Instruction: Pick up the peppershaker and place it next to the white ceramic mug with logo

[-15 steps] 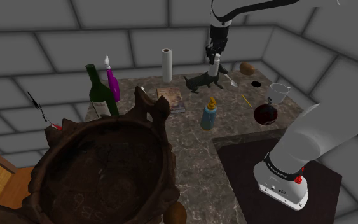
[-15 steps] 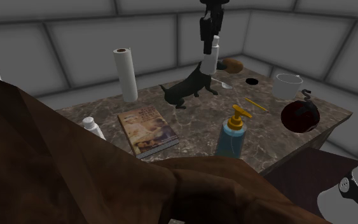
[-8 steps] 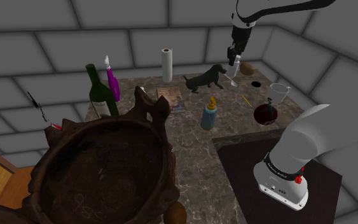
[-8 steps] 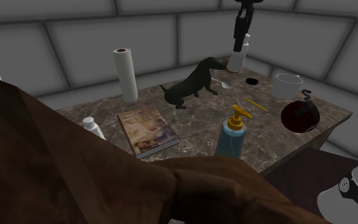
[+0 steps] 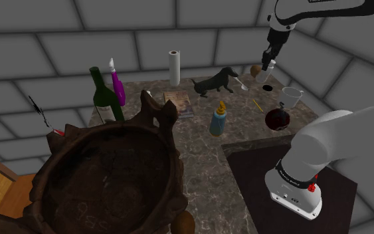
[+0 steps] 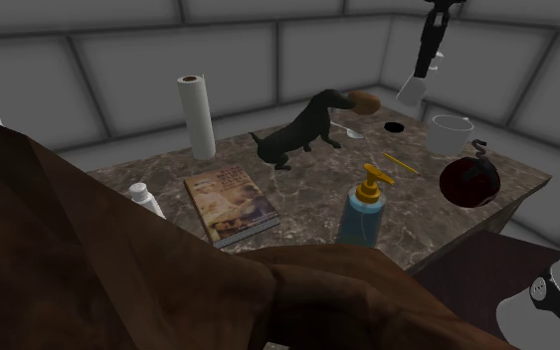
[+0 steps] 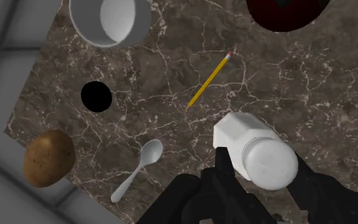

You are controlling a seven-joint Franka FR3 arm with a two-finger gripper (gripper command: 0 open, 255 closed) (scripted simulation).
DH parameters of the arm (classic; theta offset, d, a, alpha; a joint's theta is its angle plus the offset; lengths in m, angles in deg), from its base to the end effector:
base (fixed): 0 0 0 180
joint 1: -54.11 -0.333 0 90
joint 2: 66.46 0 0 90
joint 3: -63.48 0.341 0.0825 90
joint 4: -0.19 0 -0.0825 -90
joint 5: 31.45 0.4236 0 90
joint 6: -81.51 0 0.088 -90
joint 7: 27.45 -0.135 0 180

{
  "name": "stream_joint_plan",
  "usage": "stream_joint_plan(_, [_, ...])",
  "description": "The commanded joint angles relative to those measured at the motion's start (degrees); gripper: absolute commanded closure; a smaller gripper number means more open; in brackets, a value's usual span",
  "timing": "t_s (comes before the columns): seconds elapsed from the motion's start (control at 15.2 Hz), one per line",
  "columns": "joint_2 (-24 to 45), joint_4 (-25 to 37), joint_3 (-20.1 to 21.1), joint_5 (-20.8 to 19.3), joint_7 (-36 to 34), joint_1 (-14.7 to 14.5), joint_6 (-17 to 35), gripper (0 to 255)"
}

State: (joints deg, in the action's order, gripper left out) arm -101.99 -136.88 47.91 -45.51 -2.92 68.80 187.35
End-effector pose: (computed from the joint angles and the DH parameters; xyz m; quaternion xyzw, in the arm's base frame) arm 0.3317 -0.2344 0.5163 0.9987 0.0021 0.0098 0.0501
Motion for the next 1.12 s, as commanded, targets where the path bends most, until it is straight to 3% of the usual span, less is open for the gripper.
stream_joint_plan(0.0, [-2.11, -1.38, -1.89, -1.44, 2.48, 1.37, -0.29, 255])
stream_joint_plan(0.53, [-7.88, -2.98, -9.9, -7.29, 12.73, 6.78, -2.33, 255])
stream_joint_plan(1.06, [-9.34, -0.33, -19.14, -12.84, 23.81, 10.97, -3.38, 255])
